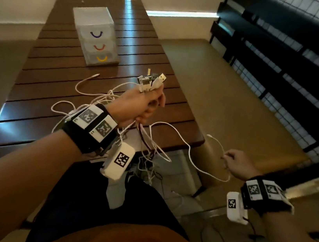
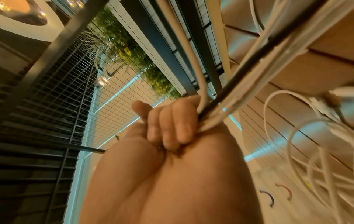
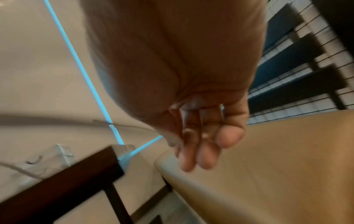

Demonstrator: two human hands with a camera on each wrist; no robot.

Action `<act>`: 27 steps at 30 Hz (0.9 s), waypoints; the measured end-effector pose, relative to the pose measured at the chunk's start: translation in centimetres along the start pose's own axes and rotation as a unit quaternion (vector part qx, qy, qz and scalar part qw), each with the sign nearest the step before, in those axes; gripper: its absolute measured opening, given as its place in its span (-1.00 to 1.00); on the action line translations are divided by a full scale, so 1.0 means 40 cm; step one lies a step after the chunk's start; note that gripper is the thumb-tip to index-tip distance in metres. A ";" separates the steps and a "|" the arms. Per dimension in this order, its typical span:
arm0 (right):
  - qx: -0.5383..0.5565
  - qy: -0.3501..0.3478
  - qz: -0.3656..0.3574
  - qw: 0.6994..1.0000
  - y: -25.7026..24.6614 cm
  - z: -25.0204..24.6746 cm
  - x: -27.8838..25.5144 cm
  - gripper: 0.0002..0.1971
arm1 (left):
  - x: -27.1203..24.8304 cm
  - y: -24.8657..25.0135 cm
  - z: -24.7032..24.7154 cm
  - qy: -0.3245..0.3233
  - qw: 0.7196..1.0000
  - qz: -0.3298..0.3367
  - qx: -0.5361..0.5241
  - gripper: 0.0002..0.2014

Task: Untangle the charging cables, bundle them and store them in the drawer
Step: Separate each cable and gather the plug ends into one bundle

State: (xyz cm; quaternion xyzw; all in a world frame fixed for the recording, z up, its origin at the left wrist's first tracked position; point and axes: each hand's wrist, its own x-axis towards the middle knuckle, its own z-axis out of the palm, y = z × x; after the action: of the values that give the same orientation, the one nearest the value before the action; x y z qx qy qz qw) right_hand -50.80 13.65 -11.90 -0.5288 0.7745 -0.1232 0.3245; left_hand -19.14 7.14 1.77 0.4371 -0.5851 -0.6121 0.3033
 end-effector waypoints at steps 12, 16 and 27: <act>0.077 0.055 -0.169 0.981 -0.236 0.058 -0.019 -0.68 | 0.025 -0.007 0.071 0.046 0.978 0.017 0.205 -0.82; -0.067 0.076 -0.161 0.982 -0.300 0.119 0.034 -0.51 | 0.020 -0.021 0.049 0.054 0.991 -0.015 0.119 -0.70; 0.021 0.121 -0.021 0.992 -0.123 0.048 0.044 -0.88 | 0.000 0.013 0.049 0.022 1.000 0.011 0.010 -0.64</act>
State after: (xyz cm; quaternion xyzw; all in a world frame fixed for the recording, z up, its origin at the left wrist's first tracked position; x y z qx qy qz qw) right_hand -46.35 10.34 -11.36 -0.5189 0.7941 -0.2094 0.2373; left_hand -20.97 7.94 2.14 0.4472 -0.5893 -0.5927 0.3186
